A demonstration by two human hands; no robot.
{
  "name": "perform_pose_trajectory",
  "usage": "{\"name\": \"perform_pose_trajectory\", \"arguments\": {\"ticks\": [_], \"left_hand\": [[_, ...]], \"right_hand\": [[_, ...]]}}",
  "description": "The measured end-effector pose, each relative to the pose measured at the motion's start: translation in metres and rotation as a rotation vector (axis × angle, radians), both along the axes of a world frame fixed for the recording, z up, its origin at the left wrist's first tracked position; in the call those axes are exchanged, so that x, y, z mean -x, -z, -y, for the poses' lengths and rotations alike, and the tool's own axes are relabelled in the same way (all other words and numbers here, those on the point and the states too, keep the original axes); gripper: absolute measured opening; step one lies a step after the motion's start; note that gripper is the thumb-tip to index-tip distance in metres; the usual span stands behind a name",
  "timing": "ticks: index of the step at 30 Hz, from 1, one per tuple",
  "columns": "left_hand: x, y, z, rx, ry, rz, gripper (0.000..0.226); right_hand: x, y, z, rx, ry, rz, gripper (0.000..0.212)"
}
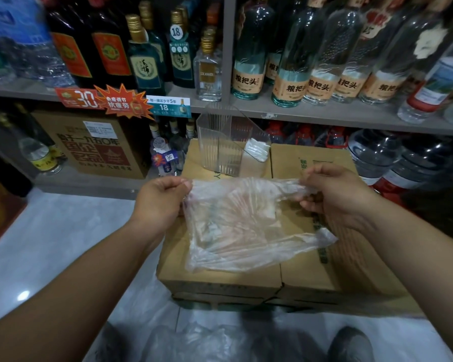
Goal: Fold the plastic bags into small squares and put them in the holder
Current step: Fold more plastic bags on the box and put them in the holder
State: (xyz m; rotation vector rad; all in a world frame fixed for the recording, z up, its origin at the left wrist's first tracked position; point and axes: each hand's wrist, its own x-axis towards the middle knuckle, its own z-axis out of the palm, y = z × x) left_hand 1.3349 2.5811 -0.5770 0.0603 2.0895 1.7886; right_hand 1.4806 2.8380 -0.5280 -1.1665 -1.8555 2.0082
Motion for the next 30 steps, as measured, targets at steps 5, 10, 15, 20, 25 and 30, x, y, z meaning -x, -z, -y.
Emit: {"name": "perform_pose_trajectory", "arguments": {"ticks": [5,10,15,20,25,30], "left_hand": [[0.004,0.003,0.005,0.040,-0.024,0.006,0.013],[0.006,0.004,0.008,0.052,0.000,0.005,0.011],[0.004,0.002,0.007,0.063,0.021,-0.015,0.011],[0.002,0.002,0.007,0.104,0.047,-0.048,0.012],[0.000,0.001,0.004,0.135,0.049,-0.097,0.015],[-0.002,0.001,0.005,0.097,0.058,-0.063,0.012]], "right_hand": [[-0.014,-0.008,-0.016,0.096,-0.209,-0.064,0.026],[-0.027,-0.004,-0.022,-0.236,-0.518,0.106,0.023],[-0.032,-0.002,-0.024,-0.625,-0.648,0.260,0.008],[-0.038,-0.010,-0.021,-0.601,-0.667,0.209,0.027],[-0.039,-0.010,-0.020,-0.218,-0.605,0.153,0.014],[-0.039,-0.001,-0.030,-0.099,-0.330,0.112,0.025]]}}
